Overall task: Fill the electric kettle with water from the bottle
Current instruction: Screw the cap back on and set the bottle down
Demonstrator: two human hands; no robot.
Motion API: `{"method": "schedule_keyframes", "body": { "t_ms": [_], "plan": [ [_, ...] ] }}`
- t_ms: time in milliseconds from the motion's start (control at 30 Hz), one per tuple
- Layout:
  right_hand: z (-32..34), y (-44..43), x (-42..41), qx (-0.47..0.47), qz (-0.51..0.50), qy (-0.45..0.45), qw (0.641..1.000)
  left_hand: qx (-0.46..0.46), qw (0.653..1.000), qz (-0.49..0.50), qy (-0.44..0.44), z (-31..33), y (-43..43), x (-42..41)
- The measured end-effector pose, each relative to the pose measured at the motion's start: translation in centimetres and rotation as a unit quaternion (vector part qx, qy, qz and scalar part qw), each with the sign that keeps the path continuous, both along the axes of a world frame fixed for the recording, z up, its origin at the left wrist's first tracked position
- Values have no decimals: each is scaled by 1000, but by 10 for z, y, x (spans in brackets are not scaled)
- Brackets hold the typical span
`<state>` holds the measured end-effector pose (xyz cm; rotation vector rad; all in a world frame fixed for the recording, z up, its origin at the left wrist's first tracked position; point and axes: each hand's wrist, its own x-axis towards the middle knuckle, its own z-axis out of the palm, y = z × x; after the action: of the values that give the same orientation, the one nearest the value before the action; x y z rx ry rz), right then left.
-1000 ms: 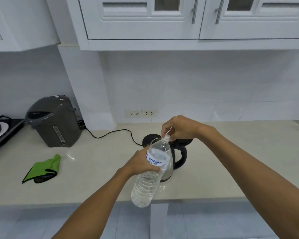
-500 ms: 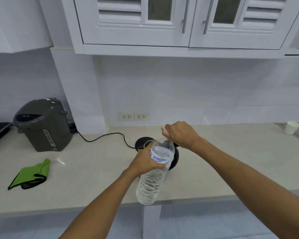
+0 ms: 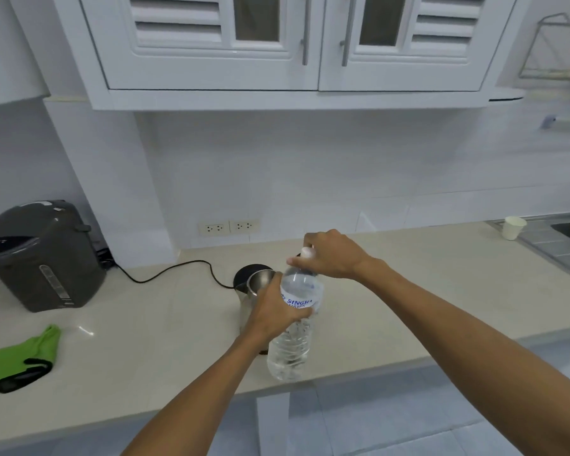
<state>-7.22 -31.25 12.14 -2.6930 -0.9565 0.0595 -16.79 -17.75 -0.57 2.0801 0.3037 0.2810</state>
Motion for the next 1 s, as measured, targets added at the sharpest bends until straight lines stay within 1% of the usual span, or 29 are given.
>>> {"method": "schedule_keyframes", "body": {
  "t_ms": [67, 133, 400, 567, 700, 1000],
  "plan": [
    [5, -15, 3, 48, -2, 10, 999, -17, 1000, -1, -8, 4, -17, 7],
    [12, -33, 7, 71, -7, 16, 997, -15, 1000, -1, -17, 7, -37, 18],
    [16, -110, 49, 72, -68, 0, 995, -31, 999, -26, -8, 11, -120, 76],
    [6, -147, 103, 86, -100, -4, 991, -27, 999, -44, -10, 6, -157, 134],
    [-10, -163, 156, 102, -105, 9, 989, -39, 999, -37, -4, -6, -174, 186],
    [-44, -169, 259, 166, -84, 70, 980, -32, 999, 33, -7, -34, -184, 289]
  ]
}}
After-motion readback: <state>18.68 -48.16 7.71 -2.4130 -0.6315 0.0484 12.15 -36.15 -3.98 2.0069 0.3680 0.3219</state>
